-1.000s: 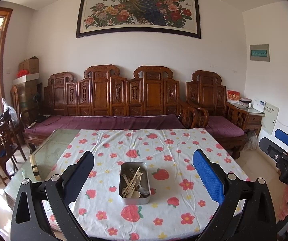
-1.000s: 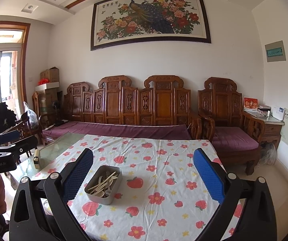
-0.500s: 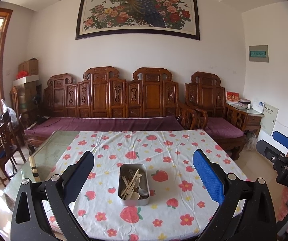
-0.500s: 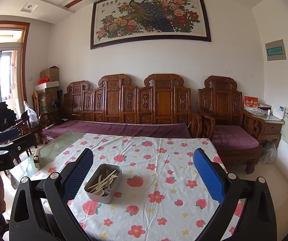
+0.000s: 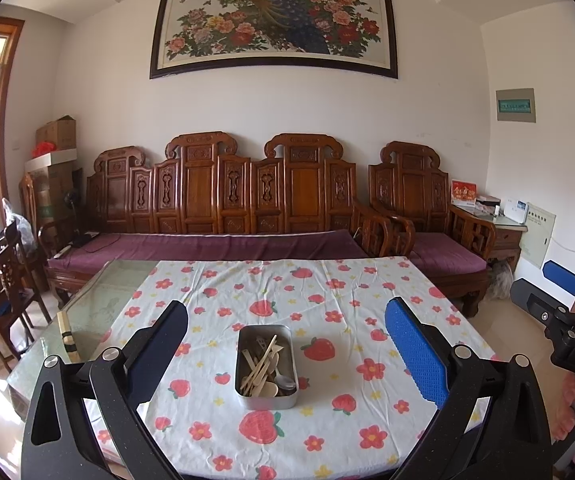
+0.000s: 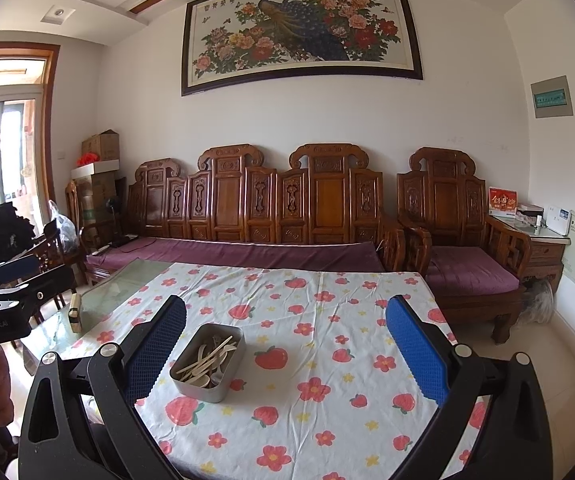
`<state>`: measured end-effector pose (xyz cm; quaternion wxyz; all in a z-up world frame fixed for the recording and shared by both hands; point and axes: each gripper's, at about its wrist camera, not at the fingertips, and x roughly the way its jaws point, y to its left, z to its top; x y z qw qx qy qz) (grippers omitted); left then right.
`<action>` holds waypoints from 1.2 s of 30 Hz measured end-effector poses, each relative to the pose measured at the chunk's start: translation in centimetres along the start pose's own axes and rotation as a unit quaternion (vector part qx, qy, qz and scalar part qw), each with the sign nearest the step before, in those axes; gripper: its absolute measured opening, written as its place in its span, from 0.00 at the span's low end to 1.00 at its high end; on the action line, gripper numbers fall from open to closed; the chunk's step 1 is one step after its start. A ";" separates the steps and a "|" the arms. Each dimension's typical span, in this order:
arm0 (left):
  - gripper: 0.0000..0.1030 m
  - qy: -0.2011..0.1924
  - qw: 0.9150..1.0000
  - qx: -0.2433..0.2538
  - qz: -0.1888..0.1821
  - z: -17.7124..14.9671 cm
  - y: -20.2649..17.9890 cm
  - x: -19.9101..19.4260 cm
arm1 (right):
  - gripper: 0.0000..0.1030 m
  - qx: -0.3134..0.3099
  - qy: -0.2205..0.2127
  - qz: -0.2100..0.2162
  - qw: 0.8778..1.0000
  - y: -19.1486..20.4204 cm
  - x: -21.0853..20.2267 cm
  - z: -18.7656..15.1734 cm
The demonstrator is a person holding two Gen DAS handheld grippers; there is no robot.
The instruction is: Organize utensils
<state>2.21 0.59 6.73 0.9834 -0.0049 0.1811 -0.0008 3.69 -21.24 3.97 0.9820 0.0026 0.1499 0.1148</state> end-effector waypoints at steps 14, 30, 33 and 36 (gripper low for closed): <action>0.93 0.001 1.000 0.002 -0.002 -0.5 0.2 0.1 | 0.98 0.001 0.001 0.001 1.000 0.0 0.0 -0.2; 0.93 -0.001 1.000 0.000 0.000 -0.6 0.3 0.2 | 0.98 0.001 0.002 0.001 1.000 0.1 0.0 -0.3; 0.93 -0.001 1.000 -0.001 0.000 -0.6 0.3 0.1 | 0.98 0.002 0.001 0.001 1.000 0.1 0.1 -0.2; 0.93 -0.001 1.000 -0.001 0.000 -0.6 0.3 0.1 | 0.98 0.000 0.001 0.001 1.000 0.1 0.0 -0.2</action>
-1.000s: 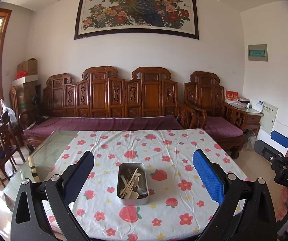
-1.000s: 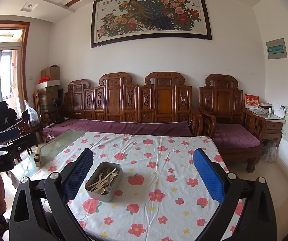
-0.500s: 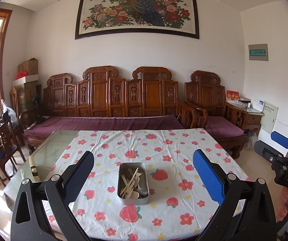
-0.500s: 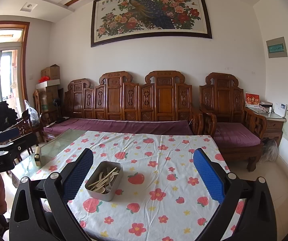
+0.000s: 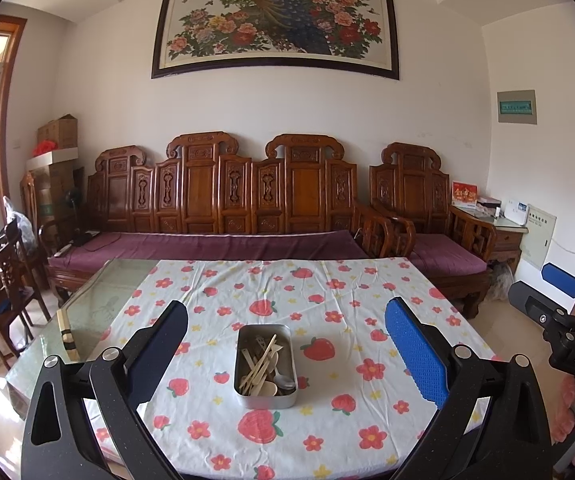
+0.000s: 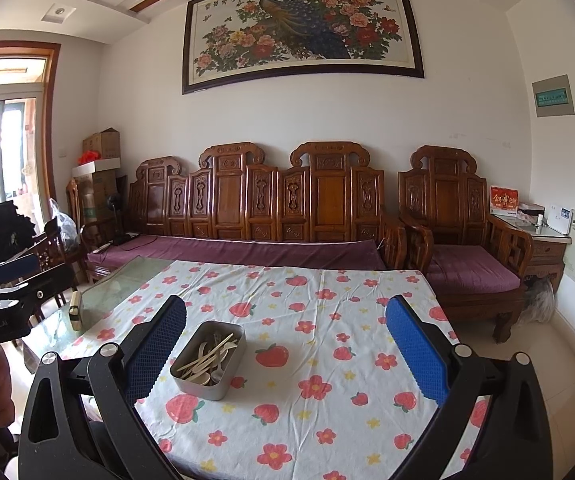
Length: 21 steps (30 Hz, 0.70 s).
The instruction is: Organize utensils
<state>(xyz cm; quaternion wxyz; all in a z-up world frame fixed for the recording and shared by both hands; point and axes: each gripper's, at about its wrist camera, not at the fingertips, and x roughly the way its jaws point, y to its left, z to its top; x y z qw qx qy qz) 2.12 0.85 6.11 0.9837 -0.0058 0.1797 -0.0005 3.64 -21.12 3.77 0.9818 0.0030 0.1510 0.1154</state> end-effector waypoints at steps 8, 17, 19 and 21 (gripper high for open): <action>0.93 0.000 1.000 0.000 0.000 0.0 0.0 0.0 | 0.98 0.001 0.002 0.003 1.000 0.1 0.1 -0.5; 0.93 0.000 1.000 0.000 0.000 -0.1 0.0 0.0 | 0.98 0.000 0.002 0.003 1.000 0.1 0.1 -0.6; 0.93 0.001 1.000 0.000 0.001 -0.1 0.0 0.0 | 0.98 0.000 0.002 0.003 1.000 0.0 0.1 -0.4; 0.93 0.001 1.000 0.000 -0.001 -0.1 0.1 0.0 | 0.98 0.001 0.002 0.003 1.000 0.1 0.1 -0.4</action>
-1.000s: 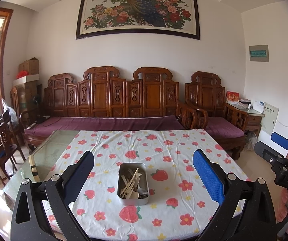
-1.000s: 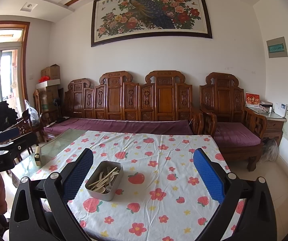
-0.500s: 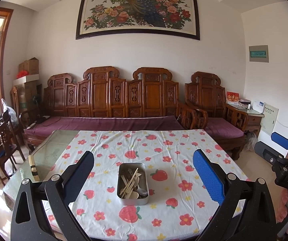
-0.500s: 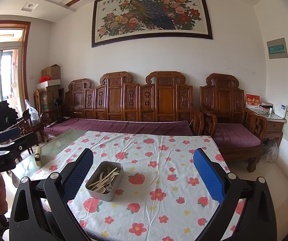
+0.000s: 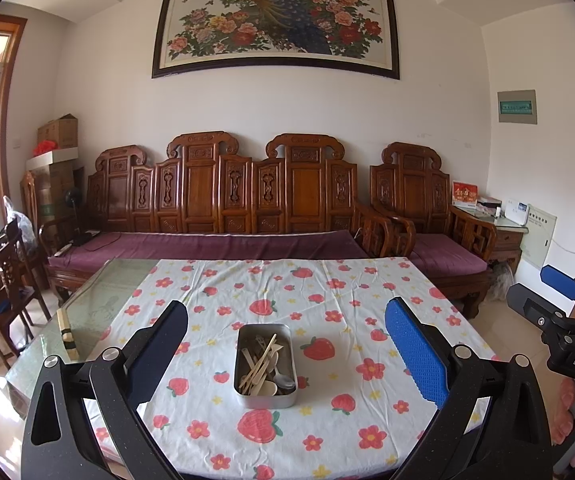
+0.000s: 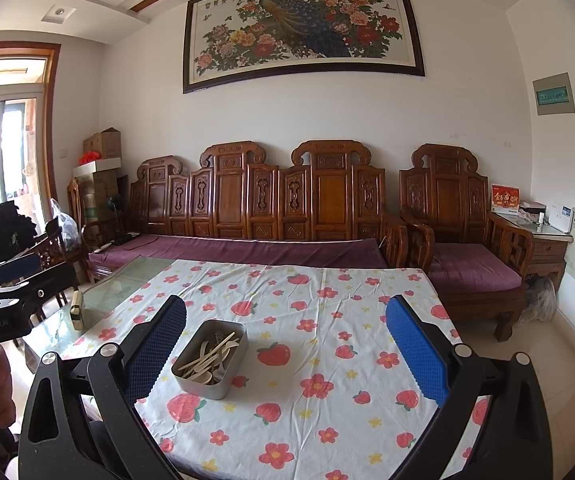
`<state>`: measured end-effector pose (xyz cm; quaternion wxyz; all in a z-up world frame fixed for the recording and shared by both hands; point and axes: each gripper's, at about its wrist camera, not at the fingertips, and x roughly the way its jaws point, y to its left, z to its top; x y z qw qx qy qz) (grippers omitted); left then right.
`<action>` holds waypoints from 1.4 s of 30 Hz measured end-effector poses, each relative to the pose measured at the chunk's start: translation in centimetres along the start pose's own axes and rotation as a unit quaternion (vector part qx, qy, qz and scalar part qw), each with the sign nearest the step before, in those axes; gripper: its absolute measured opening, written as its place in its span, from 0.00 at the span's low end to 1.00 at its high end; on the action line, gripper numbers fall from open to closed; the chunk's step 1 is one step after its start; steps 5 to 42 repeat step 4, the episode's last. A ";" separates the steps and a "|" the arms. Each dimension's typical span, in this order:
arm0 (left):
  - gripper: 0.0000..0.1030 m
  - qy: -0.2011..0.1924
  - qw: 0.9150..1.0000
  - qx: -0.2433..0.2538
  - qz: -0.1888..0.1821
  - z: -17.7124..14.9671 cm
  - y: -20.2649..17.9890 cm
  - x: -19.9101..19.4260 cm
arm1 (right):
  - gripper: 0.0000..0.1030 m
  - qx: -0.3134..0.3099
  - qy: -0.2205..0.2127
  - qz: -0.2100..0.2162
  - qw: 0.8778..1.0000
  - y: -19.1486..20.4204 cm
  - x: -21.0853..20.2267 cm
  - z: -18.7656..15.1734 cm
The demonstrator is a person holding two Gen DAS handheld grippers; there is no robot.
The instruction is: Organize utensils
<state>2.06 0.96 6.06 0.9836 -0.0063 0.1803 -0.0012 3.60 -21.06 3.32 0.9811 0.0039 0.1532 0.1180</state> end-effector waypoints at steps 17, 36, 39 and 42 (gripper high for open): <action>0.93 0.000 1.000 0.001 0.003 0.0 0.0 0.0 | 0.98 0.000 0.000 0.000 1.000 0.0 0.0 0.0; 0.93 0.000 1.000 0.001 0.003 0.0 0.0 0.0 | 0.98 0.000 0.000 0.000 1.000 0.0 0.0 0.0; 0.93 0.000 1.000 0.001 0.003 0.0 0.0 0.0 | 0.98 0.000 0.000 0.000 1.000 0.0 0.0 0.0; 0.93 0.000 1.000 0.001 0.003 0.0 0.0 0.0 | 0.98 0.000 0.000 0.000 1.000 0.0 0.0 0.0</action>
